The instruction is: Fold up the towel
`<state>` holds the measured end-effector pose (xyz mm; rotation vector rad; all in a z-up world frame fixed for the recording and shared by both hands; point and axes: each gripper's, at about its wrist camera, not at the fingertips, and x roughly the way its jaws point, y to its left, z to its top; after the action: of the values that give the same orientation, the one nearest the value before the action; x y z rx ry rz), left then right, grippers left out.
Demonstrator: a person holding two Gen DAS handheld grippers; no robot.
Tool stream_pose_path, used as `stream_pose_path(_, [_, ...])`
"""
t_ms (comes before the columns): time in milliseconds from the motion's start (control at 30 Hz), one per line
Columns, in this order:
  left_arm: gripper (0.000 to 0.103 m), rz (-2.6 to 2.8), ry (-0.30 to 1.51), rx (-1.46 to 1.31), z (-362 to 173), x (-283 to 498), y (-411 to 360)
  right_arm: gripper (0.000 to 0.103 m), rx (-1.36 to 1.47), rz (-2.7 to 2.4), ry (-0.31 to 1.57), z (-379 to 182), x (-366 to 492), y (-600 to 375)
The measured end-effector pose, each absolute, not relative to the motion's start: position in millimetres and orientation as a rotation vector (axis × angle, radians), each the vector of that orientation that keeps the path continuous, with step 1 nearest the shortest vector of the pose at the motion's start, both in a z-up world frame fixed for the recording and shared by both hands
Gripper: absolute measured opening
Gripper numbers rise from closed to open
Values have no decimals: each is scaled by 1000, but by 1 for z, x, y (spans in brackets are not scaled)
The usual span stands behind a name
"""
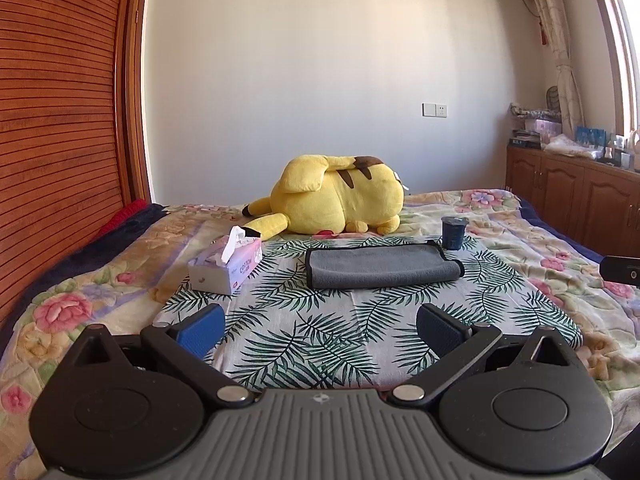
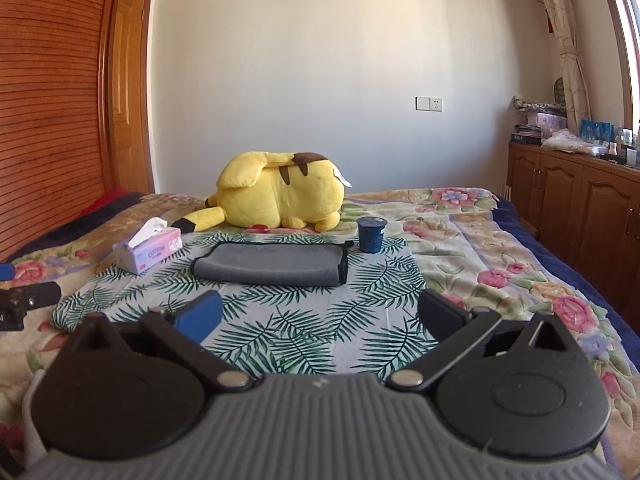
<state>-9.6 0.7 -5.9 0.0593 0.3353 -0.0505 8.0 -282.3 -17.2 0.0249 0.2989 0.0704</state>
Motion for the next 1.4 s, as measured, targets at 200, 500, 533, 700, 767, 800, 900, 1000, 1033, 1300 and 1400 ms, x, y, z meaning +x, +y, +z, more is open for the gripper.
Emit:
stream_pose_path(200, [87, -54, 324, 63, -5, -12, 0, 103, 24, 61, 286, -17, 8, -283])
stream_pose_path(500, [87, -55, 322, 63, -5, -12, 0, 103, 21, 53, 278, -17, 7, -283])
stream_pose_path(533, [87, -54, 322, 62, -5, -12, 0, 103, 21, 53, 278, -17, 7, -283])
stream_pose_path(700, [87, -53, 318, 62, -4, -12, 1, 103, 20, 51, 276, -17, 7, -283])
stream_pose_path(767, [87, -52, 317, 62, -5, -13, 0, 103, 20, 51, 277, -17, 7, -283])
stream_pose_path(800, [87, -52, 316, 63, -4, -13, 1, 103, 20, 51, 276, -17, 6, -283])
stream_pose_path(900, [87, -53, 317, 63, -4, -13, 1, 103, 20, 51, 276, -17, 6, -283])
stream_pose_path(1000, [87, -52, 317, 63, -4, -13, 1, 103, 20, 51, 276, -17, 7, -283])
stream_pose_path(1033, [87, -52, 317, 64, -4, -13, 1, 103, 20, 51, 276, -17, 7, -283])
stream_pose_path(1300, [87, -51, 319, 69, -5, -13, 2, 103, 20, 51, 276, -17, 6, -283])
stream_pose_path(1400, [87, -50, 320, 70, -6, -12, 2, 103, 18, 52, 276, -17, 6, -283])
